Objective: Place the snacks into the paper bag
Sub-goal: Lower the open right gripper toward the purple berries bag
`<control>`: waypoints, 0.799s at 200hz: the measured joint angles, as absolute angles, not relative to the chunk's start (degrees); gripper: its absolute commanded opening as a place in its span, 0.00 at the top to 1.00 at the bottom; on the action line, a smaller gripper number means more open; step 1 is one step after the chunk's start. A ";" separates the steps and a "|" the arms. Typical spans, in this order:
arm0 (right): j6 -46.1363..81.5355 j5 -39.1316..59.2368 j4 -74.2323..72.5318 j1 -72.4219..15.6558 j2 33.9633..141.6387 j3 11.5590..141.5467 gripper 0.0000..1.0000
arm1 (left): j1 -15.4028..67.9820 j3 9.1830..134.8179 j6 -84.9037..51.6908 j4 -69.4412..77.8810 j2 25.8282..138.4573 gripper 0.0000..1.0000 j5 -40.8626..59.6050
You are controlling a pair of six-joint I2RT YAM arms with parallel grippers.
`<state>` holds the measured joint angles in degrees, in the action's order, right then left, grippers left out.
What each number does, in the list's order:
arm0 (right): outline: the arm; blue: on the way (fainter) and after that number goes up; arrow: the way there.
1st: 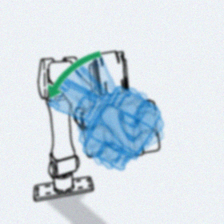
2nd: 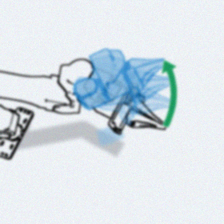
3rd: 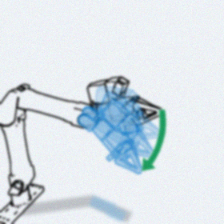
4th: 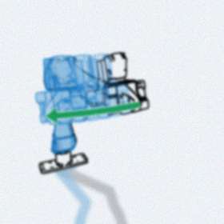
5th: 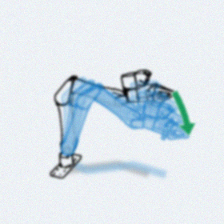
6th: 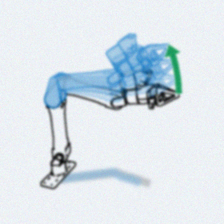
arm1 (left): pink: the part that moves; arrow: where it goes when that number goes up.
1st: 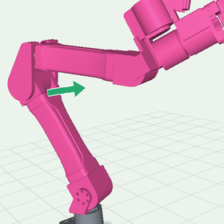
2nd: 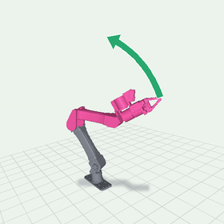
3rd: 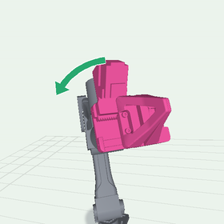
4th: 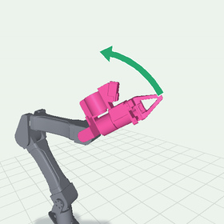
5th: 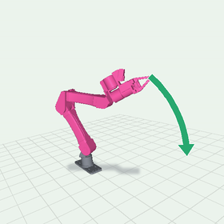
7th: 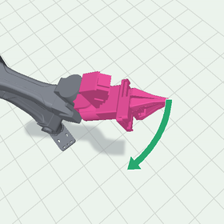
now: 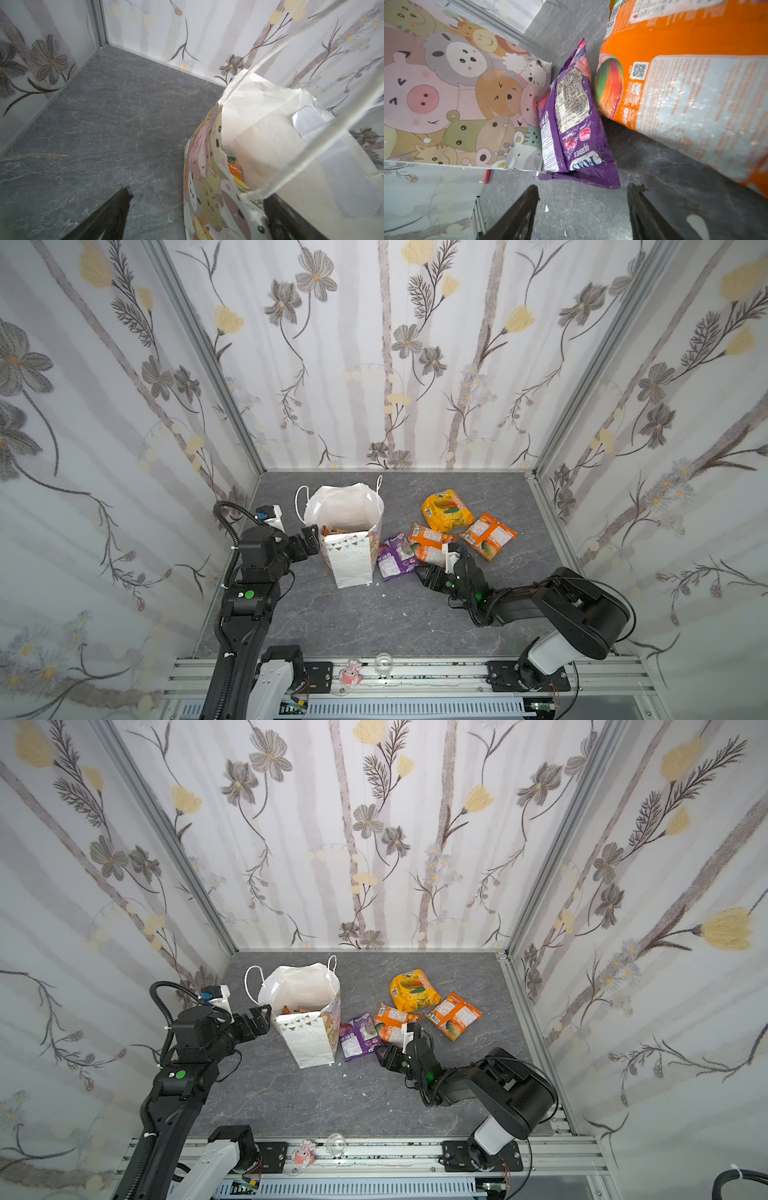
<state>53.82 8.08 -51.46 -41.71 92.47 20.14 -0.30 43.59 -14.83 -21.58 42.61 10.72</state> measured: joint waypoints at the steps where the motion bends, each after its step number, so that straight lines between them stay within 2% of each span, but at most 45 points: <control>1: 53.84 8.23 -51.55 -41.71 92.77 20.23 0.33 | -0.30 43.59 -14.83 -21.58 42.59 0.00 10.72; 37: 53.93 10.41 -53.60 -41.50 97.30 21.47 0.35 | -0.23 43.59 -14.81 -21.58 42.46 0.00 10.72; 103: 54.98 11.66 -57.36 -40.75 99.02 20.91 0.34 | -0.25 43.59 -14.81 -21.58 42.46 0.00 10.74; 160: 53.65 11.79 -54.89 -40.07 102.08 25.78 0.42 | -0.25 43.59 -14.81 -21.58 42.41 0.00 10.74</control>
